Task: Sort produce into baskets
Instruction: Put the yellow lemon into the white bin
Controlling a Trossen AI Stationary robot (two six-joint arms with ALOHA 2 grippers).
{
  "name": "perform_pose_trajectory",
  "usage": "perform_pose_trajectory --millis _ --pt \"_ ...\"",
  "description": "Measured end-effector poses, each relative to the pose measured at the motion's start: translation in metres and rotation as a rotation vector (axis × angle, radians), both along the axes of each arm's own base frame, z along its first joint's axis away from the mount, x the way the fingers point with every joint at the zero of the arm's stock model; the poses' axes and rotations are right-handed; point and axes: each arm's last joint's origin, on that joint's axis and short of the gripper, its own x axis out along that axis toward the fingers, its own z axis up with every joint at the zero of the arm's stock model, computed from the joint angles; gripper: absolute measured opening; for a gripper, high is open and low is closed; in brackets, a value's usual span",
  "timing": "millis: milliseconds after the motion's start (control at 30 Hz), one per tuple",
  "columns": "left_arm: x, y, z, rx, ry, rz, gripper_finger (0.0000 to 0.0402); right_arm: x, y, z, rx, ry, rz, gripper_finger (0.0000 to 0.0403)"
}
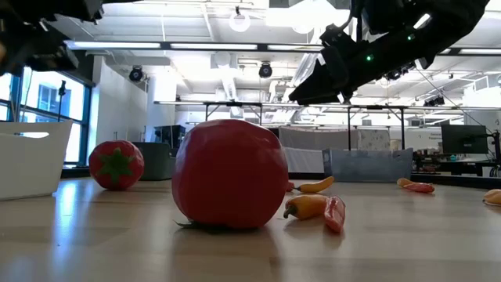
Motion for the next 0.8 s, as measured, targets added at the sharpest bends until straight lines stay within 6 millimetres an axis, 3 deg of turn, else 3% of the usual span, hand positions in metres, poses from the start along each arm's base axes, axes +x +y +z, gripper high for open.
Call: perform_pose_trajectory --millis 267,800 --pt "0.009 -0.019 0.002 -0.166 -0.088 0.031 0.0143 0.000 -0.003 0.000 0.001 0.002 -0.008 0.0288" --pt "0.016 -0.038 -0.021 -0.133 0.045 0.002 0.0152 -0.001 -0.003 -0.002 0.003 0.022 -0.008 0.0288"
